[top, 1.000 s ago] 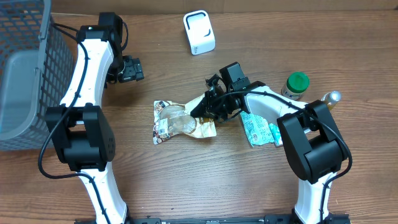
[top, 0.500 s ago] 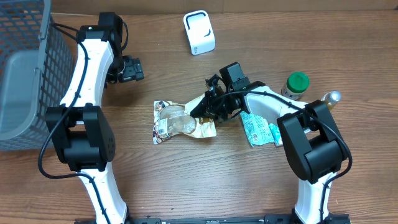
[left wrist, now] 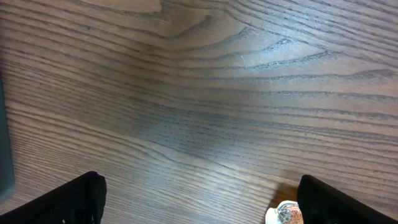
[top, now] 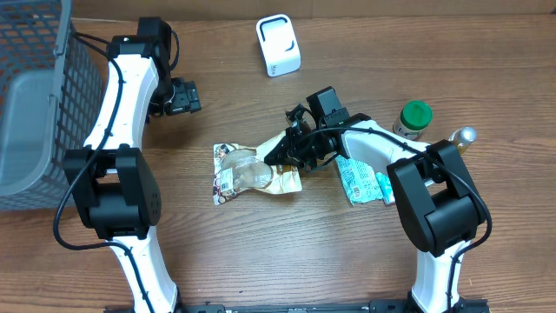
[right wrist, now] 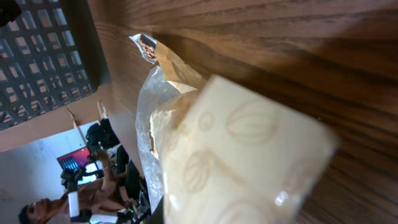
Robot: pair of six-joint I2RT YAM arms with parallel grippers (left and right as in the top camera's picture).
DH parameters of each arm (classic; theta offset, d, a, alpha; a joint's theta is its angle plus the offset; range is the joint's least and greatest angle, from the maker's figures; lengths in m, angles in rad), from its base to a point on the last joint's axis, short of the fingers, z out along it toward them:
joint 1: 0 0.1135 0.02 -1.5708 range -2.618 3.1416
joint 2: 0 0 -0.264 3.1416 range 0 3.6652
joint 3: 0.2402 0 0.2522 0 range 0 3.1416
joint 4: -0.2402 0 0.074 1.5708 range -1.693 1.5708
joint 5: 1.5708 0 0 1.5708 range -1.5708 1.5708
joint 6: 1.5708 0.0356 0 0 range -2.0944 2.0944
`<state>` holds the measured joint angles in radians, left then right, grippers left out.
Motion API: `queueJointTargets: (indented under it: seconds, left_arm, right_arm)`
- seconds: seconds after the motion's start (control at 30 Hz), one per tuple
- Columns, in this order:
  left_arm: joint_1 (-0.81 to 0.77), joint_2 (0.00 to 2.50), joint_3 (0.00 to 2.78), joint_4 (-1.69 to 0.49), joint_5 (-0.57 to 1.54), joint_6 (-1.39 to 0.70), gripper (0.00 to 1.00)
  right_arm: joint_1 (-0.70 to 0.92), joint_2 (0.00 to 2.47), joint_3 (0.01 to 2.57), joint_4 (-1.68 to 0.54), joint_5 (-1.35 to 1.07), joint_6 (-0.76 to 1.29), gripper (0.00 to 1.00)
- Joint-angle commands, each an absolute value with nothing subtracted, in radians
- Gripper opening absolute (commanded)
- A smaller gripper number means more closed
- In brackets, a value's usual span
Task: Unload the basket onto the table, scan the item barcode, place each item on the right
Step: 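Lift the bread bag with the right gripper up to the white scanner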
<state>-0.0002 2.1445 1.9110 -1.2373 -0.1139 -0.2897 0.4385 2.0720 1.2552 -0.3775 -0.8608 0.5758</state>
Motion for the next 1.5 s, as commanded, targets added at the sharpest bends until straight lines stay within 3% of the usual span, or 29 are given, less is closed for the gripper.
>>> queueJointTargets:
  seconds: [0.0,0.5,0.73,1.0,1.47]
  left_arm:
    - [0.000,2.122,1.913,-1.237,-0.127,-0.303,1.00]
    - [0.000,2.122,1.913,-1.236,-0.127,-0.303,1.00]
    - [0.000,2.122,1.913,-1.236,-0.127,-0.303,1.00]
    - [-0.001,2.122,1.913,-1.236,-0.127,-0.303,1.00]
    - [-0.001,2.122,1.913,-1.237,-0.127,-0.303,1.00]
  right_arm:
    - [0.436,2.034,1.252,-0.371,-0.892,0.567,0.04]
    - [0.436,1.671,1.255,-0.384,-0.866,0.414,0.04]
    - [0.436,1.603,1.411,-0.548,-0.706,0.352,0.04]
    - [0.436,1.603,1.776,-0.825,-0.288,0.140,0.03]
    - [0.439,1.686,1.813,-0.593,-0.085,-0.092,0.04]
